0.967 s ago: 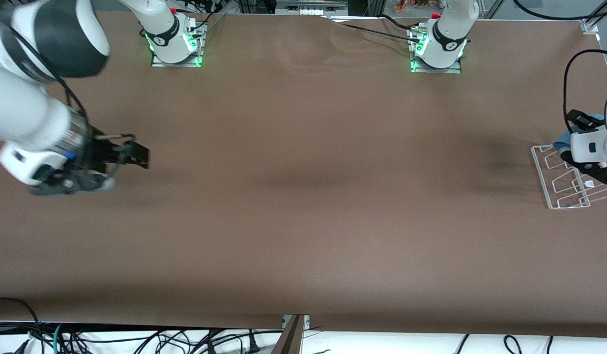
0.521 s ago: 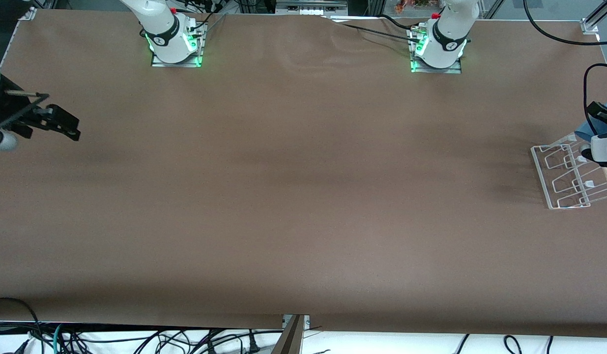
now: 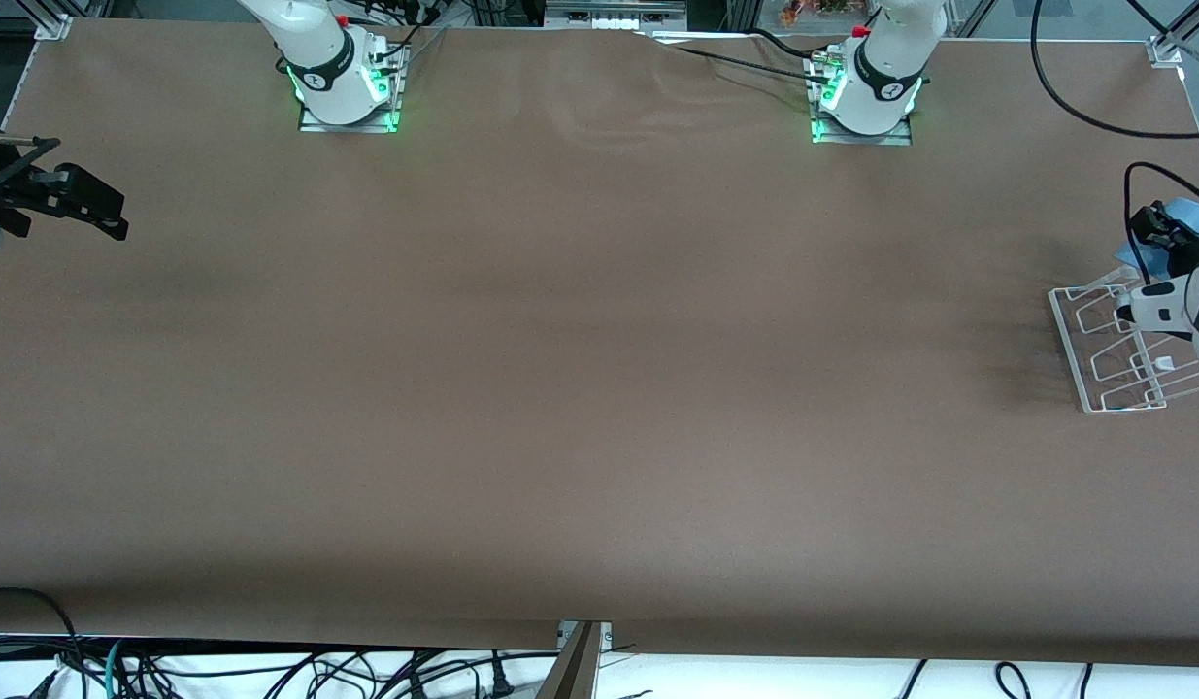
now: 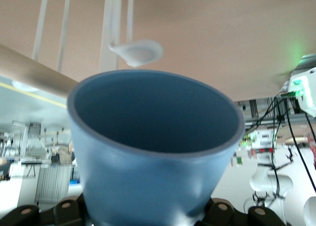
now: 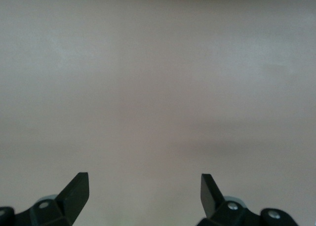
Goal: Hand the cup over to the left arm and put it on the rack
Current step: 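Lower the cup onto a rack peg with the left gripper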
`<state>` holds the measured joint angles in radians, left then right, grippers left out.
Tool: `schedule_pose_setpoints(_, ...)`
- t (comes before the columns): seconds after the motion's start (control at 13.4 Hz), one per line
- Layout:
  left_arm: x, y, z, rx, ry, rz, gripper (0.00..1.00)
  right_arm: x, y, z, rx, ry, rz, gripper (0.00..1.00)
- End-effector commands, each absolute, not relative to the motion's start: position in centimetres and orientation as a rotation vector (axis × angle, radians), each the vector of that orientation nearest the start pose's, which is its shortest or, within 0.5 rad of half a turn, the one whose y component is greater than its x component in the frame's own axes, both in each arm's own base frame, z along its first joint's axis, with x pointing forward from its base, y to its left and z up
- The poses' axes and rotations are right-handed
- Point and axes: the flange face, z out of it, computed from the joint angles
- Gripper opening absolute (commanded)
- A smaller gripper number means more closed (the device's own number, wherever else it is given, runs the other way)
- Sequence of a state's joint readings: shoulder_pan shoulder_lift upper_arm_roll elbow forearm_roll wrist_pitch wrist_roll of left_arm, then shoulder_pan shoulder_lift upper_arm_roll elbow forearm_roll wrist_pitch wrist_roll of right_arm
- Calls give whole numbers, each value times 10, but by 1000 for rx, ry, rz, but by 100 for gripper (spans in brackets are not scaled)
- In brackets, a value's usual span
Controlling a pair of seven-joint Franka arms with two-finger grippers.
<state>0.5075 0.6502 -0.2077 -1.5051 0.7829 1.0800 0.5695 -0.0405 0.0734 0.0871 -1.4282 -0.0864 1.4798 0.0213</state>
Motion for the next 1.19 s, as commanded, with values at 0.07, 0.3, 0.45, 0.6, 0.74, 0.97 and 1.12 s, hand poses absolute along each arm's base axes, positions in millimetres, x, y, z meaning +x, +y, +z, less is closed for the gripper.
schedule_pose_setpoints(0.07, 550, 277, 287, -2264, 376, 1741, 0, 565, 11, 639, -3223, -58, 56, 100)
schedule_pose_setpoints(0.3, 550, 274, 282, -2252, 377, 1758, 0, 568, 10, 635, -3225, -61, 64, 100)
schedule_pose_setpoints(0.45, 550, 267, 284, -2230, 374, 1791, 0, 568, 12, 635, -3225, -63, 64, 100)
schedule_pose_setpoints(0.6, 549, 265, 287, -2193, 368, 1813, 0, 568, 12, 635, -3225, -61, 64, 100)
schedule_pose_setpoints(0.74, 549, 265, 285, -2186, 370, 1815, 0, 568, 11, 635, -3225, -59, 59, 100)
schedule_pose_setpoints(0.97, 549, 269, 281, -2125, 368, 1810, 0, 568, 12, 635, -3228, -64, 54, 100)
schedule_pose_setpoints(1.12, 550, 269, 270, -2101, 379, 1819, 0, 570, 13, 633, -3226, -64, 61, 100)
